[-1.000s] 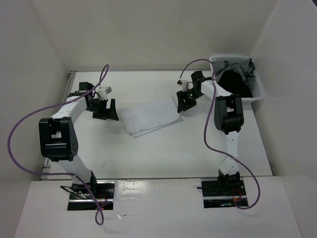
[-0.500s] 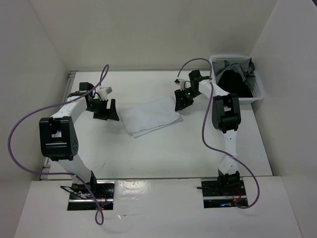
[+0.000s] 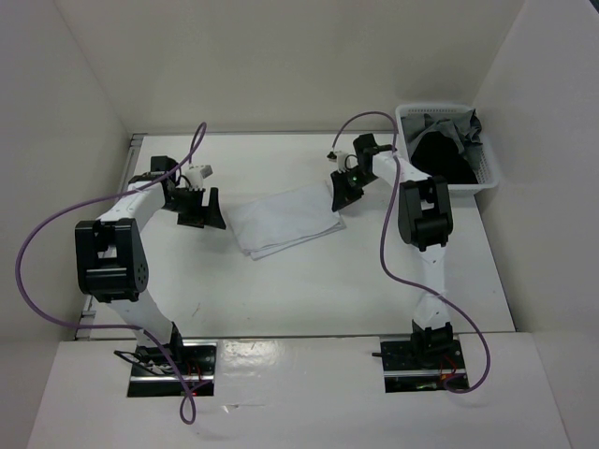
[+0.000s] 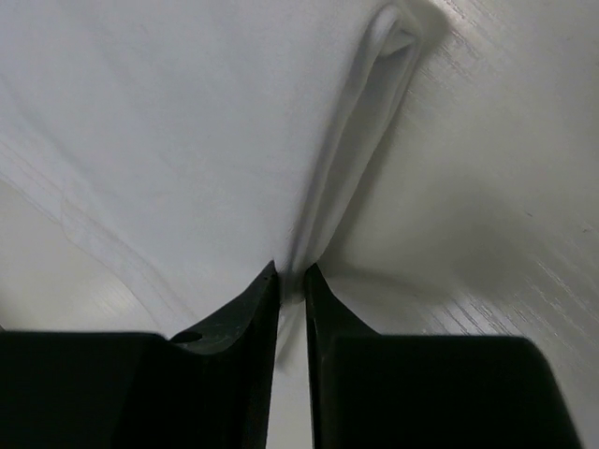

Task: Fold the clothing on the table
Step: Fold the skirt

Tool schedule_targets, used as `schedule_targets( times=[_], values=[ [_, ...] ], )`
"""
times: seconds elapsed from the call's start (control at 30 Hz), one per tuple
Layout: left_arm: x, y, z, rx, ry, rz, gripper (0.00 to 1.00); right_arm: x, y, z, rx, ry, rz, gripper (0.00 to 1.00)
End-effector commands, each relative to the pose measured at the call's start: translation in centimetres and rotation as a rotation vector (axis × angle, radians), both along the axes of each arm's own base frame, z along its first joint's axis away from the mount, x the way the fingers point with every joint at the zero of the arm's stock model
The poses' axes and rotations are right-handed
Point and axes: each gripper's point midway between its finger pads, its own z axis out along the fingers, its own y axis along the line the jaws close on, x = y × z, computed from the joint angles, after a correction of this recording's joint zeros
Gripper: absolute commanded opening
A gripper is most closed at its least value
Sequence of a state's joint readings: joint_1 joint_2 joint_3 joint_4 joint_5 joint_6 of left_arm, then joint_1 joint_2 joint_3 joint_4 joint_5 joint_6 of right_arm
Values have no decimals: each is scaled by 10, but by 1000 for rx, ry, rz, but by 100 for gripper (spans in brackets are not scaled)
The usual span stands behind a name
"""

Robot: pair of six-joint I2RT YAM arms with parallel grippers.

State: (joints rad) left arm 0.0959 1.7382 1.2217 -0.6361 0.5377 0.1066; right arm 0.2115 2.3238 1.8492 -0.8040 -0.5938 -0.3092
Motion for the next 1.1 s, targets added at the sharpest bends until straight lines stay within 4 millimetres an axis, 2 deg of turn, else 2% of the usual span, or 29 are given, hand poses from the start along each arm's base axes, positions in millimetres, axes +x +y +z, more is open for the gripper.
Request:
schedule_targets(
  times=[0.0, 0.1, 0.2, 0.23, 0.27, 0.33, 0.47, 0.67, 0.77, 0.8, 0.83, 1.07],
  values=[
    [-3, -2, -2, -25, 3, -28, 90, -12, 1, -20, -46, 49, 16, 16],
    [-4, -4, -2, -33, 3, -31, 90, -12, 1, -20, -46, 49, 16, 0],
    [-1, -5, -5, -44, 12, -35, 90, -16, 3, -24, -57, 56, 23, 0],
    [4, -6, 2, -54, -7, -39, 89, -17, 3, -21, -56, 53, 23, 0],
    [3, -6, -6, -57, 17, -38, 86, -17, 2, -21, -65, 51, 20, 0],
    [9, -11, -3, -94, 8, -51, 83, -17, 0, -14, -73, 31, 25, 0],
    [15, -20, -12, -164, 41, -70, 74, -26, -8, -10, -104, 23, 16, 0],
    [44, -25, -22, -212, 20, -80, 68, -29, -16, 10, -136, -30, 10, 0],
    [61, -24, -29, -222, 10, -78, 66, -34, -21, 13, -156, -42, 3, 0],
    [65, -24, -37, -223, 17, -77, 65, -37, -24, 9, -168, -32, 1, 0],
    [68, -24, -39, -226, 23, -70, 65, -36, -23, 14, -165, -44, 0, 0],
    [100, -22, -51, -235, 8, -68, 64, -36, -28, 14, -186, -53, 2, 0]
  ],
)
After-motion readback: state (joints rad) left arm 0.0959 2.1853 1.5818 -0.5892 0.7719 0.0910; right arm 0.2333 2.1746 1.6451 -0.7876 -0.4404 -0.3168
